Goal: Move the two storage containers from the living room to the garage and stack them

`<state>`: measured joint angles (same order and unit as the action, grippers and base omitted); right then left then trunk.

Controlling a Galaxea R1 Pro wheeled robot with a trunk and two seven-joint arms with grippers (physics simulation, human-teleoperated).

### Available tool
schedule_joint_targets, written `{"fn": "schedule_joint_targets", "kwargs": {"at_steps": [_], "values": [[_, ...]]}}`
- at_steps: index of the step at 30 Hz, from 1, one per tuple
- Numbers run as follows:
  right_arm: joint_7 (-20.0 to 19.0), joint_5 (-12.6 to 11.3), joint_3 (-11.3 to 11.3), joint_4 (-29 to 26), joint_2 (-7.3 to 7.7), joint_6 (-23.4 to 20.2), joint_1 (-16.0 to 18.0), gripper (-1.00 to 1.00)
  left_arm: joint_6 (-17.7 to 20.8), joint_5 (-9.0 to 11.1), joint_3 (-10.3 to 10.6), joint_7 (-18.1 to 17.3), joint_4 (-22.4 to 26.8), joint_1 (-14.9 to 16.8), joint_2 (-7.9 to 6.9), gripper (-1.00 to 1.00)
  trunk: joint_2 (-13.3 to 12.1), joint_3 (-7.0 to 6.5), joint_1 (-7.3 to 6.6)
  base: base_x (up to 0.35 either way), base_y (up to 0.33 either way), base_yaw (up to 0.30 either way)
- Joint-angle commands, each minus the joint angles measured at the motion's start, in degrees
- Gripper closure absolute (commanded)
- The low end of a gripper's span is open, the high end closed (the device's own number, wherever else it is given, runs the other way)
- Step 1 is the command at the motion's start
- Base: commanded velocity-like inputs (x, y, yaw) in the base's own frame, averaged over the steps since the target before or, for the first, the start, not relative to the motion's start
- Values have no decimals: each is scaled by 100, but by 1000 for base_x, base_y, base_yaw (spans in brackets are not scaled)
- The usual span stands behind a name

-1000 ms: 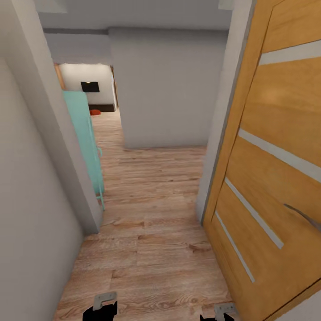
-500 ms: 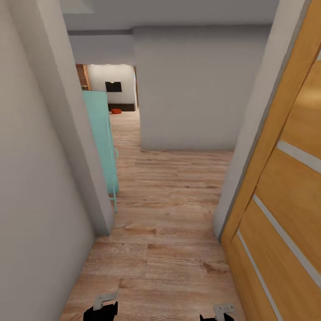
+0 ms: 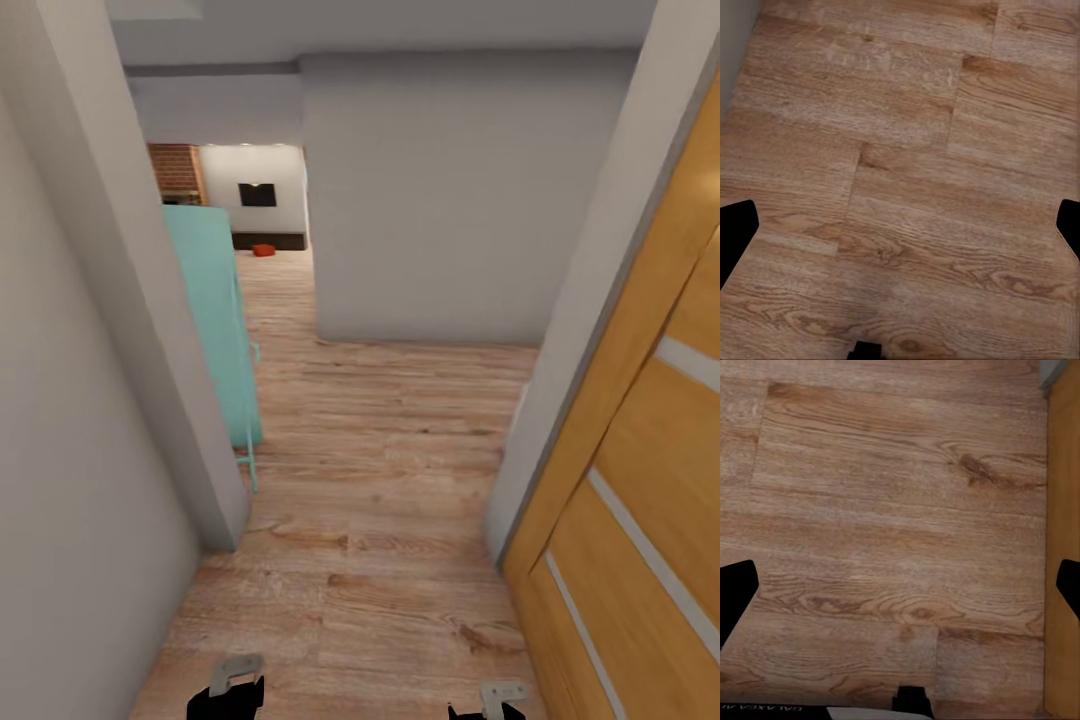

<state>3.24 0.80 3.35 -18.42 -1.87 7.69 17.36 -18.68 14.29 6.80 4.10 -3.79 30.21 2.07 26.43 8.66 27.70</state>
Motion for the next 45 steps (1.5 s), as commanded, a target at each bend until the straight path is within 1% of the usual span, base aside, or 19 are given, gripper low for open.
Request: {"fn": "schedule_joint_targets", "kwargs": {"at_steps": [1, 7, 19, 28, 45], "values": [[35, 8, 35, 5, 3, 13, 6, -100, -40, 39, 49, 12, -25, 12, 4, -100, 10, 9, 6, 328, -89, 160], [32, 8, 35, 5, 3, 13, 5, -100, -40, 39, 49, 13, -25, 12, 4, -100, 10, 6, 6, 328, -89, 90], [33, 14, 35, 5, 3, 13, 4, -100, -40, 39, 49, 12, -25, 12, 4, -100, 10, 6, 6, 328, -89, 2], [45, 34, 36, 5, 3, 11, 4, -100, -40, 32, 49, 14, -25, 12, 36, -100, 10, 6, 6, 328, -89, 0], [38, 26, 35, 5, 3, 10, 5, -100, -40, 30, 49, 12, -25, 12, 32, -100, 10, 6, 6, 328, -89, 0]]}}
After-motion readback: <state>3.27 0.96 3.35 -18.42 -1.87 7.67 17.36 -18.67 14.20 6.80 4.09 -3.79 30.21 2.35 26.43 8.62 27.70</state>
